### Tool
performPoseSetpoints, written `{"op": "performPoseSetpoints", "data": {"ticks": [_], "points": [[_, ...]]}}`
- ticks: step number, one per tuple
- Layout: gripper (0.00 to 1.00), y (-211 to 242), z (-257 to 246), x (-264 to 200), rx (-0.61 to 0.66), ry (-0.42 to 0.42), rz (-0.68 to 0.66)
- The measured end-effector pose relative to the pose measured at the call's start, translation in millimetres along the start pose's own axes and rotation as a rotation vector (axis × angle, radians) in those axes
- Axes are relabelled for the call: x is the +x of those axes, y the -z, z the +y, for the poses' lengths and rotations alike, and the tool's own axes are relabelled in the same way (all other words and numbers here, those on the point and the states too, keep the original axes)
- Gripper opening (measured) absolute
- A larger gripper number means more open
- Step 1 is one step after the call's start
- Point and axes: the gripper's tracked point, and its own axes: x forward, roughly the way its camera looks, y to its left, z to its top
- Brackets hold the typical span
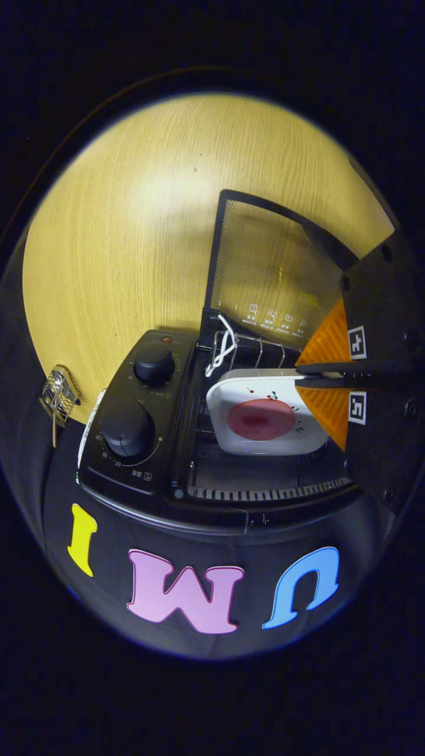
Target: Open the toaster oven, put the food inside, and close the toaster oven door.
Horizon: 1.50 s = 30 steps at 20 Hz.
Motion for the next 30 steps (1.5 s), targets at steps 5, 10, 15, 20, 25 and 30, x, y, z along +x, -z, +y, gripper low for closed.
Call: {"op": "performPoseSetpoints", "data": {"ticks": [5,10,15,20,25,30], "points": [[0.05,9.1,13.9,9.6,0.070,-0.006,0.006],[0.10,11.3,21.2,15.7,0.055,-0.059,0.024],[0.55,16.2,24.4,0.1,0.021,-0.104,0.063],[0.97,10.6,12.5,-27.2,-0.077,-0.122,0.103],[0.97,6.7,13.0,-70.8,-0.254,-0.190,0.183],[0.97,-9.0,21.2,-118.1,-0.767,-0.290,0.087]]}}
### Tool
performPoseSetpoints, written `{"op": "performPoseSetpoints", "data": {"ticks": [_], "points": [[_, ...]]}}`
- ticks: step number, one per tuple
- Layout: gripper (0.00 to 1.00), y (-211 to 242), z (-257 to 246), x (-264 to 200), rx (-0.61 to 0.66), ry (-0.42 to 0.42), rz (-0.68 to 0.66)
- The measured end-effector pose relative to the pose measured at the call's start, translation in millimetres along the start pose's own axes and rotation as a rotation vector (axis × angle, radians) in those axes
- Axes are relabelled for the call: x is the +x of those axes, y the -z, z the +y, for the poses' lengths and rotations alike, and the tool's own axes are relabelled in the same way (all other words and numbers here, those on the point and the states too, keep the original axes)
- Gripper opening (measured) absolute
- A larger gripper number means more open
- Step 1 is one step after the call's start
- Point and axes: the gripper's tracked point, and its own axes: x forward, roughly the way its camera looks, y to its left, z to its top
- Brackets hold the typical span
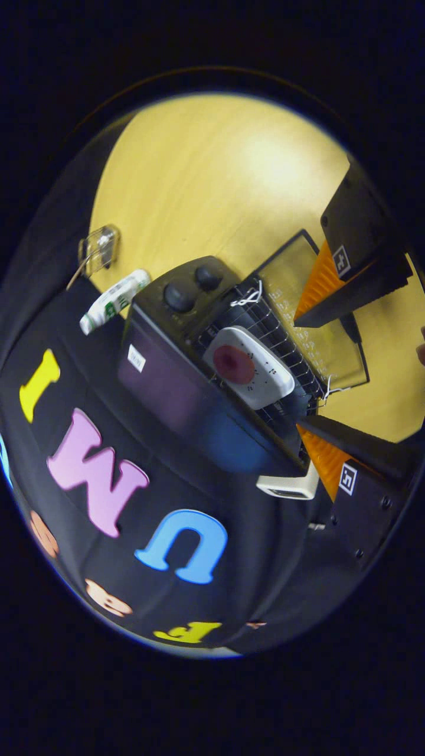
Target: Open the toaster oven, put the food inside, and close the toaster oven door.
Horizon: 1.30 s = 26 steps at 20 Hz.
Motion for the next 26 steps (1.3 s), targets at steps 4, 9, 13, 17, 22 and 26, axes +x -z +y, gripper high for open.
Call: {"op": "performPoseSetpoints", "data": {"ticks": [4,9,13,17,22,26], "points": [[0.97,15.8,3.5,-26.2,-0.282,-0.014,0.026],[0.99,55.6,-8.6,-40.2,-0.554,0.031,0.075],[0.99,89.2,-23.6,-31.6,-0.631,0.067,0.131],[0.99,114.8,-42.7,-14.9,-0.645,0.116,0.192],[0.99,130.3,-63.0,7.5,-0.678,0.184,0.228],[0.99,136.2,-71.2,22.3,-0.700,0.226,0.242]]}}
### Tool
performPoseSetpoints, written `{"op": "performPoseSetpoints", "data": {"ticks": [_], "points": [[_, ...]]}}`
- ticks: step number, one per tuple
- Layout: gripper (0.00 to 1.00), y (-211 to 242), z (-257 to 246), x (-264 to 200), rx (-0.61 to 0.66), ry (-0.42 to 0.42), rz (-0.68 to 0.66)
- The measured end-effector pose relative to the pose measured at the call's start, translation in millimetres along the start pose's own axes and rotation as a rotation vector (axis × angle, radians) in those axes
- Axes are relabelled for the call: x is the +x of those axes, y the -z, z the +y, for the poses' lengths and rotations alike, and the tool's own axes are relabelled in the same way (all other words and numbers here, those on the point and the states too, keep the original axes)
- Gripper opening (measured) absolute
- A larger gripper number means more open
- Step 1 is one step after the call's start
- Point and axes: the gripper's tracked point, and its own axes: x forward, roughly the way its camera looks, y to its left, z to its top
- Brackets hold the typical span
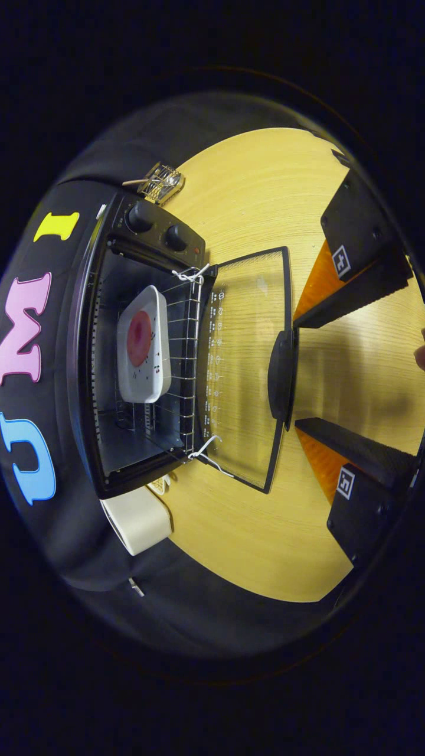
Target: Open the toaster oven, put the food inside, and close the toaster oven door.
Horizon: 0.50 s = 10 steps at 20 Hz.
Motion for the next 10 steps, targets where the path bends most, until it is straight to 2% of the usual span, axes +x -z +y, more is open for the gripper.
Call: {"op": "performPoseSetpoints", "data": {"ticks": [5,10], "points": [[0.98,0.9,-2.8,7.7,-0.012,0.064,-0.003],[0.99,11.8,-1.0,6.2,-0.008,0.075,0.029]]}}
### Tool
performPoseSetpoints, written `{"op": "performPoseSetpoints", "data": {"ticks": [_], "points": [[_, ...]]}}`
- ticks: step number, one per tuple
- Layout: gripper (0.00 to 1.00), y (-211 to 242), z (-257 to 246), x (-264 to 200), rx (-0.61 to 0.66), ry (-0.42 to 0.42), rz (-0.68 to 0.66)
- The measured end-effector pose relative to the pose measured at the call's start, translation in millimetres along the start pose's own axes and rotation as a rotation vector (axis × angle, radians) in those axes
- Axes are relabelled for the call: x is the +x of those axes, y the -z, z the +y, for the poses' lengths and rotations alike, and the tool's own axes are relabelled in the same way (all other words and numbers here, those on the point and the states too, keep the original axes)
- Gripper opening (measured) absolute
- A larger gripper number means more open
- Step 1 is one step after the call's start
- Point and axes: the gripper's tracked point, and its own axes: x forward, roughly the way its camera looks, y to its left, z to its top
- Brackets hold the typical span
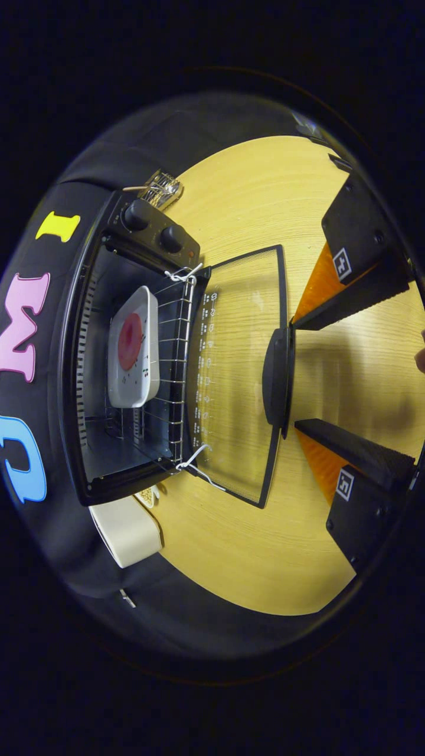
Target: Open the toaster oven, put the food inside, and close the toaster oven door.
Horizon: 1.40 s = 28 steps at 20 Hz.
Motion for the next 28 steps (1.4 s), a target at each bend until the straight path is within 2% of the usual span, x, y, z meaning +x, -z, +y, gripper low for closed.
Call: {"op": "performPoseSetpoints", "data": {"ticks": [7,10,22,25,28], "points": [[0.98,0.3,-9.5,15.0,0.012,0.054,0.033],[0.98,-5.3,-6.8,14.5,-0.047,0.065,0.001],[0.98,-39.1,-8.0,-23.2,-0.035,0.022,-0.141],[0.99,-59.7,-9.1,-31.6,0.007,0.011,-0.173],[0.99,-81.3,-5.9,-44.6,-0.015,0.004,-0.246]]}}
